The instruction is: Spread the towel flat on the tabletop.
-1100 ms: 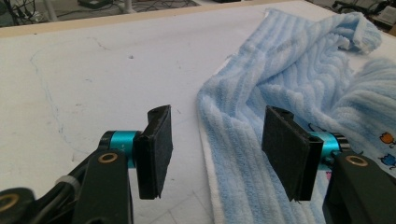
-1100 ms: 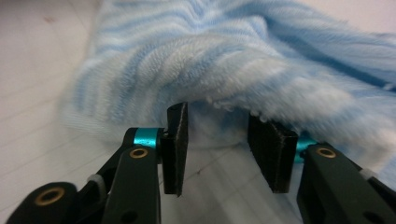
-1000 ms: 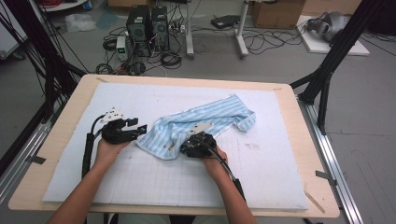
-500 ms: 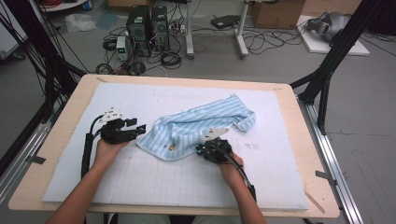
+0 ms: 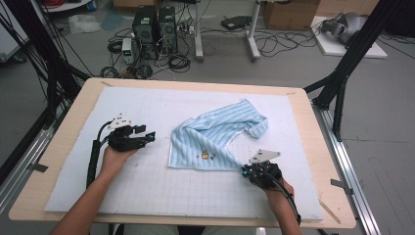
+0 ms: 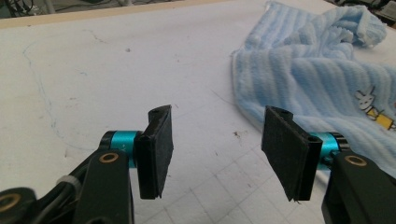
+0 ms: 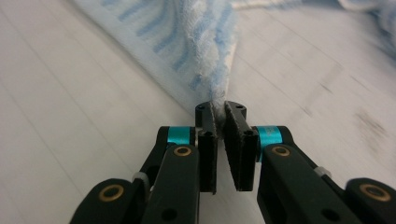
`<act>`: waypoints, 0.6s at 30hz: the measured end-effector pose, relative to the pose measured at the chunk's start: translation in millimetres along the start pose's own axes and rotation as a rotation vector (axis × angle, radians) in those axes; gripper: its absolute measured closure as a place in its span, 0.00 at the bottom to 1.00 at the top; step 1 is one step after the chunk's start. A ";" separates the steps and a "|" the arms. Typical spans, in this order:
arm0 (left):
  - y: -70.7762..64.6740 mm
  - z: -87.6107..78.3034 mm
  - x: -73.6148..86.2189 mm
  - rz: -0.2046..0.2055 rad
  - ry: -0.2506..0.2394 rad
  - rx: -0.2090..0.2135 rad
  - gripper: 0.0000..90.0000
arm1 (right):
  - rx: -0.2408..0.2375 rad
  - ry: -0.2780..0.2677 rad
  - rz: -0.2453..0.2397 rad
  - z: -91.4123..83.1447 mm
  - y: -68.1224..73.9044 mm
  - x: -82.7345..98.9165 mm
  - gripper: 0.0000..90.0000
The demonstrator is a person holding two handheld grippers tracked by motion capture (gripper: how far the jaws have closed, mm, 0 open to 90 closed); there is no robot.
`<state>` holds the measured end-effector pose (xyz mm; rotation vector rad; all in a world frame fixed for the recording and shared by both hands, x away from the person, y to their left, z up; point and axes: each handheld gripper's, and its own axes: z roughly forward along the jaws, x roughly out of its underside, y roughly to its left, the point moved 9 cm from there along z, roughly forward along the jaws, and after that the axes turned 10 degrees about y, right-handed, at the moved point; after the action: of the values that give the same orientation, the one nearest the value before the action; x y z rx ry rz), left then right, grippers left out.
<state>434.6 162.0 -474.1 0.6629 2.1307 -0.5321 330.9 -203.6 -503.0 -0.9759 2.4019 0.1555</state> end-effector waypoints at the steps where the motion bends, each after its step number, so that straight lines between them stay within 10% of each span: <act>1: -0.6 0.2 -0.1 0.000 0.000 0.001 0.48 | 0.019 0.013 0.001 -2.6 -2.3 2.7 0.92; 9: -8.3 7.8 0.2 0.016 0.017 0.015 0.49 | -0.008 -0.212 0.145 -20.0 -16.8 -27.7 0.59; 14: -6.7 6.7 0.7 0.013 0.023 0.006 0.48 | -0.025 -0.228 0.114 2.7 -8.1 -64.6 0.58; 18: -3.3 4.7 0.7 -0.001 0.019 0.003 0.48 | -0.164 -0.281 0.030 18.2 25.6 -91.8 0.56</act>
<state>434.9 156.9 -476.9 0.6710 2.1485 -0.5317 376.1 -123.1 -473.1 -0.9229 2.1714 0.4751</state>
